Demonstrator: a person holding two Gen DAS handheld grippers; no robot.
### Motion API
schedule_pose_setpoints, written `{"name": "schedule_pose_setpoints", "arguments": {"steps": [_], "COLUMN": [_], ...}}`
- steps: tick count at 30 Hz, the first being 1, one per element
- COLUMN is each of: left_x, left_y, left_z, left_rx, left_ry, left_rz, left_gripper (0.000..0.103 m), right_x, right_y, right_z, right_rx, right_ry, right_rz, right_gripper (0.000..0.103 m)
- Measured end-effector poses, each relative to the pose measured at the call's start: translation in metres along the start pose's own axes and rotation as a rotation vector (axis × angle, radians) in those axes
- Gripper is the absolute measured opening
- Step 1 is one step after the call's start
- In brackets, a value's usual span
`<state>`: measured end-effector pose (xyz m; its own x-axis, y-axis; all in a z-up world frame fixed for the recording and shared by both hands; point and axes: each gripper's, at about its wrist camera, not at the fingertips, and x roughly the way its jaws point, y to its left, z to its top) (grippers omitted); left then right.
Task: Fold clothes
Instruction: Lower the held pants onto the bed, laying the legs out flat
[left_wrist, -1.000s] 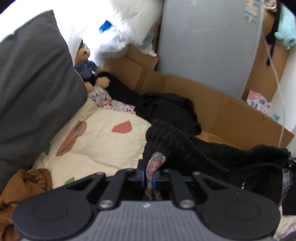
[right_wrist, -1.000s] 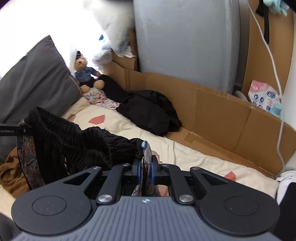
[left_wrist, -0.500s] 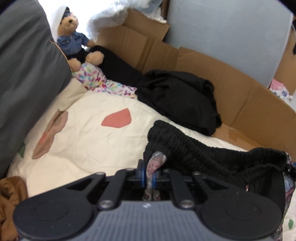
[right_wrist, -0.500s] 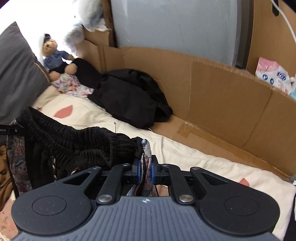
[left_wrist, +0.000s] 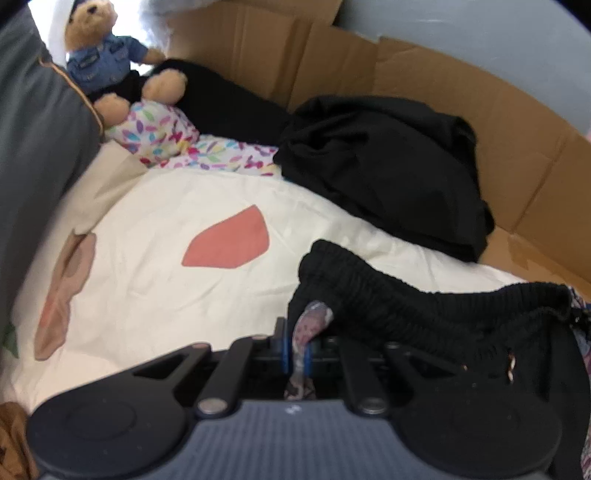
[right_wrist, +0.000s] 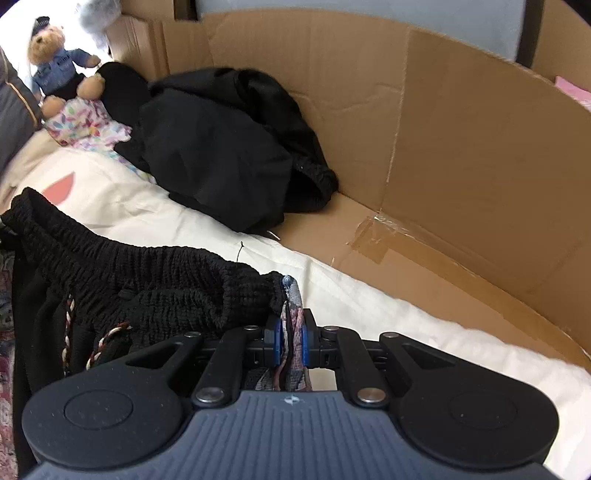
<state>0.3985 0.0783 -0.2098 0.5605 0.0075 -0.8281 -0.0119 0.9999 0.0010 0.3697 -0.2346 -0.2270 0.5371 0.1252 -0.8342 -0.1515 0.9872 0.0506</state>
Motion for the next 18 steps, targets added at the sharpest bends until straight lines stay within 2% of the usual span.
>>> {"name": "schedule_pose_setpoints", "arguments": {"steps": [7,10,12,14,16,17,18], "left_x": [0.031,0.048,0.062,0.062,0.057,0.053,0.047], "left_y": [-0.010,-0.013,-0.016,-0.020,-0.022,-0.021,-0.020], "left_z": [0.016,0.017,0.015,0.013,0.011,0.009,0.007], "left_rx": [0.043,0.067,0.105,0.127,0.133,0.141,0.158], "left_ry": [0.024,0.041,0.070,0.061,0.059,0.057,0.052], "left_rz": [0.035,0.079,0.101,0.116,0.121,0.130,0.149], "left_gripper": [0.008,0.009,0.013,0.016,0.025,0.042,0.062], "right_x": [0.037,0.047,0.057,0.062,0.061,0.057,0.055], "right_y": [-0.012,-0.015,-0.011,-0.008,-0.010,-0.013,-0.014], "right_z": [0.024,0.029,0.029,0.029,0.029,0.030,0.030], "right_rx": [0.010,0.039,0.032,0.039,0.074,0.095,0.103], "right_ry": [0.064,0.081,0.094,0.106,0.111,0.109,0.104], "right_rz": [-0.018,-0.024,-0.046,-0.053,-0.036,-0.021,-0.011], "right_gripper": [0.011,0.011,0.013,0.017,0.022,0.026,0.034]}}
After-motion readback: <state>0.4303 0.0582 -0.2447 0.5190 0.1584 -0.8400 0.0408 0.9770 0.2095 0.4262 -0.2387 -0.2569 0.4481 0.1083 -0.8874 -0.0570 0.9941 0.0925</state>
